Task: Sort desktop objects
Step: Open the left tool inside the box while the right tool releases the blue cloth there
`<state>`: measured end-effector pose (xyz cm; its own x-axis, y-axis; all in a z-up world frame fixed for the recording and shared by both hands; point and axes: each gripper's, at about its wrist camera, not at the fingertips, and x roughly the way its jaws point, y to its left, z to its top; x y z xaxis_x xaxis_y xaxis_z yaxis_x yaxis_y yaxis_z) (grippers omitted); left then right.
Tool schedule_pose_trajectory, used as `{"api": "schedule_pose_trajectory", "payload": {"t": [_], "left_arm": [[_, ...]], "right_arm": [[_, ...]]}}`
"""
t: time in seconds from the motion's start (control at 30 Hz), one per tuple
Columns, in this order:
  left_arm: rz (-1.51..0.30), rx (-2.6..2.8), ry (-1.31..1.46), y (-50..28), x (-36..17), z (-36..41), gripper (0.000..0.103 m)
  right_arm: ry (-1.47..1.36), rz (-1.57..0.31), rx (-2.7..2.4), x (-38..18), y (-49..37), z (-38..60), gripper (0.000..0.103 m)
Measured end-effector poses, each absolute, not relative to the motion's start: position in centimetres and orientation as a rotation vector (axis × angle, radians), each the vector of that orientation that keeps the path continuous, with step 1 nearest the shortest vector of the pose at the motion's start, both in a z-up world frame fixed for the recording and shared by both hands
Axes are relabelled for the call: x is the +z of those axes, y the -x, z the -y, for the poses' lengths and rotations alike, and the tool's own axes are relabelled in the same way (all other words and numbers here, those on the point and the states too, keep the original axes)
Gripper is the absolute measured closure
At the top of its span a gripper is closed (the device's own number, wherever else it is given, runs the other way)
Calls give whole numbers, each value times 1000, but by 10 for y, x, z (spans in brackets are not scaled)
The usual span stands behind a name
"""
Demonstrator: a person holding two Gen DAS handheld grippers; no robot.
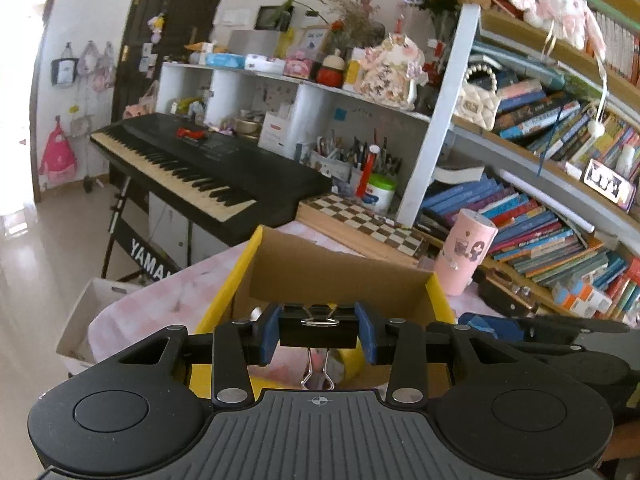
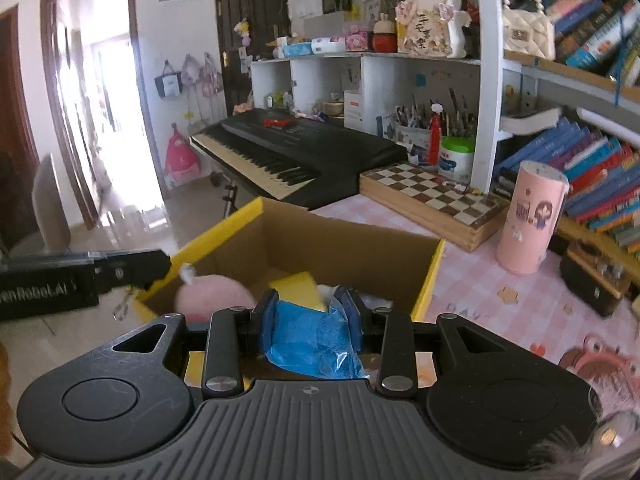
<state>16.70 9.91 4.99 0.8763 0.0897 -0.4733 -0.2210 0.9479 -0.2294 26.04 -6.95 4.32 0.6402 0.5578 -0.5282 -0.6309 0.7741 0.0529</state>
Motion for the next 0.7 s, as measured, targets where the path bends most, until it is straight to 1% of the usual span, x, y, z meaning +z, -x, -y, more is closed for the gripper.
{"api": "schedule_pose_trajectory", "payload": {"t": [0.37, 0.7], "left_arm": [[-599, 121, 189, -233, 20, -89, 65], [-702, 105, 141, -251, -9, -84, 64]], "right_arm": [[432, -606, 760, 2, -310, 40, 70], [641, -645, 820, -26, -323, 21, 70]]}}
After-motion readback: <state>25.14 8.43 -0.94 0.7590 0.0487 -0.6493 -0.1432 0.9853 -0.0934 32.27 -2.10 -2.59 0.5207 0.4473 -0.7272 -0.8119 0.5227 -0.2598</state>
